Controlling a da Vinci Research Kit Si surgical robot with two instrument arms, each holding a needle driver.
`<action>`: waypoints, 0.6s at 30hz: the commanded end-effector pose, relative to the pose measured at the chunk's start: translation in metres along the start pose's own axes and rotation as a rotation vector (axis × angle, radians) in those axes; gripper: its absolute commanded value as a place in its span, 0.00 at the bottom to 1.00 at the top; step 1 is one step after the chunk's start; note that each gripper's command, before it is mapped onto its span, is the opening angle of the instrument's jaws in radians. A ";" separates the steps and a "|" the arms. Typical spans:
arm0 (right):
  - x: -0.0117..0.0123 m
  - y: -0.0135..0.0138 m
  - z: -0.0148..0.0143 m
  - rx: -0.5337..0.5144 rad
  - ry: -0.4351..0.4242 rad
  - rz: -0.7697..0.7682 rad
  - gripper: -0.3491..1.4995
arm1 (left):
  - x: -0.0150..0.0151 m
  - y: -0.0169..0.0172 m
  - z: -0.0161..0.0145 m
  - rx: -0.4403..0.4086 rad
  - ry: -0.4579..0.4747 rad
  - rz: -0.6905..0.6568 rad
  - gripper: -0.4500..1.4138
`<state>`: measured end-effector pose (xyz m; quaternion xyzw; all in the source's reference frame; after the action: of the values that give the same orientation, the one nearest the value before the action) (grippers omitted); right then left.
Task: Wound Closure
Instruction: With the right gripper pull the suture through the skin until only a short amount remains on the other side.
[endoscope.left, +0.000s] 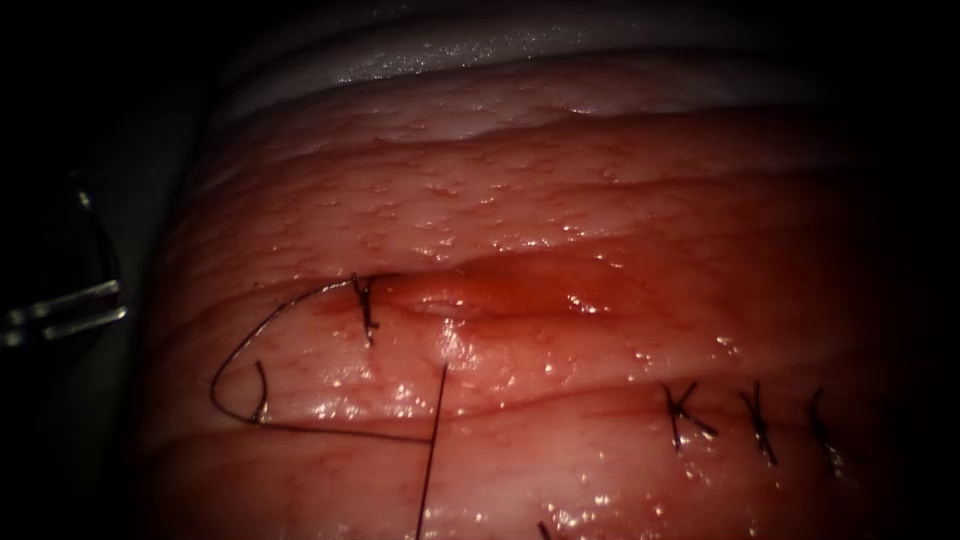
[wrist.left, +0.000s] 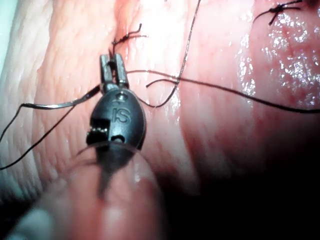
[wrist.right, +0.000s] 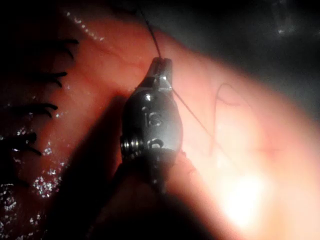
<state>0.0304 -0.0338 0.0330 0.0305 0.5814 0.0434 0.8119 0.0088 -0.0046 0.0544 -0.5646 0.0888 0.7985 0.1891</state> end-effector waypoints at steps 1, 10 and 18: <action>0.0001 -0.0009 0.0010 0.012 0.008 -0.005 0.00 | -0.0004 0.0002 0.0006 0.000 0.001 0.000 0.00; 0.0001 0.0017 0.0007 -0.012 0.104 -0.169 0.81 | -0.0004 0.0002 0.0006 -0.004 0.001 0.001 0.00; -0.0050 0.0097 -0.0006 -0.171 0.138 -0.259 0.97 | -0.0004 0.0002 0.0004 -0.005 0.001 0.001 0.00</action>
<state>0.0275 -0.0251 0.0378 -0.1161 0.6286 -0.0117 0.7689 0.0090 -0.0047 0.0543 -0.5649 0.0873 0.7988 0.1876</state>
